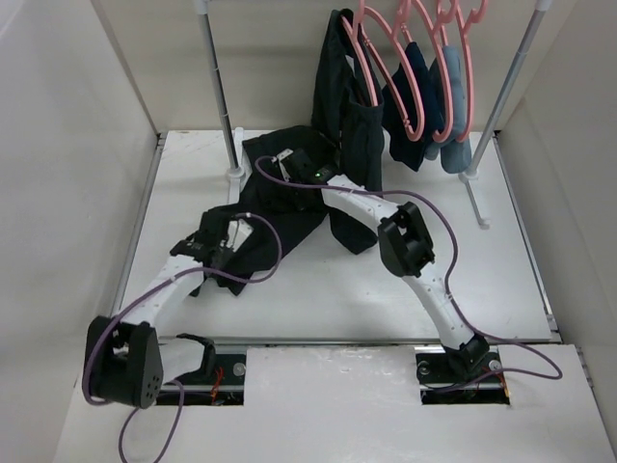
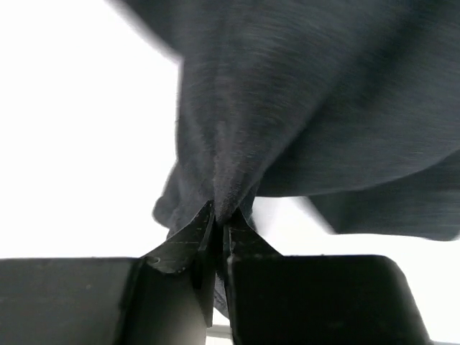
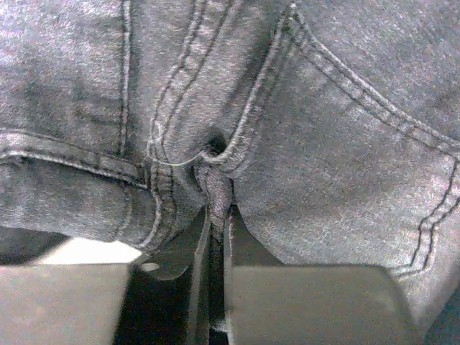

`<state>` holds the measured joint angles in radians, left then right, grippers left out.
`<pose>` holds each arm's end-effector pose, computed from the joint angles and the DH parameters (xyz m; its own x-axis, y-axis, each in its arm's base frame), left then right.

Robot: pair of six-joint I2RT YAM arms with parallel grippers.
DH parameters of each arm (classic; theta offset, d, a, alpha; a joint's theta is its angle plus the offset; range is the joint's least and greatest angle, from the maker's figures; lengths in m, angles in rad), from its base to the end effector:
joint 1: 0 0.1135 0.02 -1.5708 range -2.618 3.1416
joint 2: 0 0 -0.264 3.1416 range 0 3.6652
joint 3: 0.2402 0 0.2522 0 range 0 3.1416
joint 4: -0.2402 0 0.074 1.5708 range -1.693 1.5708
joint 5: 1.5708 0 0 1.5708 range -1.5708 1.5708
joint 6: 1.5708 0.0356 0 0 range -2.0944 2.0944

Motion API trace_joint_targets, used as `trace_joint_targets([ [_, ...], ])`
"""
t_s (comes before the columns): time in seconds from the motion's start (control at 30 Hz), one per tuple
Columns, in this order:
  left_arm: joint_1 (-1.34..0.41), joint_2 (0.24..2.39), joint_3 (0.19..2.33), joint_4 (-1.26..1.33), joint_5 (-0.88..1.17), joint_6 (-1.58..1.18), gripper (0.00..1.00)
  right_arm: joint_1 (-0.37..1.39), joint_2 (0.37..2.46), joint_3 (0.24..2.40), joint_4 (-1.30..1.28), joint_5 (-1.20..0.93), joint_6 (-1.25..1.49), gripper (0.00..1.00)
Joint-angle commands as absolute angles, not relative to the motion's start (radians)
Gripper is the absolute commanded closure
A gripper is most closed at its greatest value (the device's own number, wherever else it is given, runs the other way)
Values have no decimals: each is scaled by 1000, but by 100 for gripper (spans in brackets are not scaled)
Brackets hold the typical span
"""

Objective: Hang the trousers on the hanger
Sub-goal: Flatten out the trousers at the center of the board.

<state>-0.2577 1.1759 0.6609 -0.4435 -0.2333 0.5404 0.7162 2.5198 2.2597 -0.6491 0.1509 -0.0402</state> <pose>0.2183 -0.0490 0.1998 -0.6171 0.6803 -0.3955 0.5096 0.7285 0.4579 0.4213 0.3596 0.1761 -0.5714 -0.5500 -0.6091 -0.6028 0.7849 -0.1432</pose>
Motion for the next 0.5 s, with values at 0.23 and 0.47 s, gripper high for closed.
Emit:
trace_joint_targets([
  [0.23, 32, 986, 614, -264, -514, 778, 100, 824, 1957, 1819, -420, -38, -11, 100],
  [0.47, 118, 1037, 709, -147, -610, 801, 100, 678, 1260, 996, -146, 7, 492, 100],
])
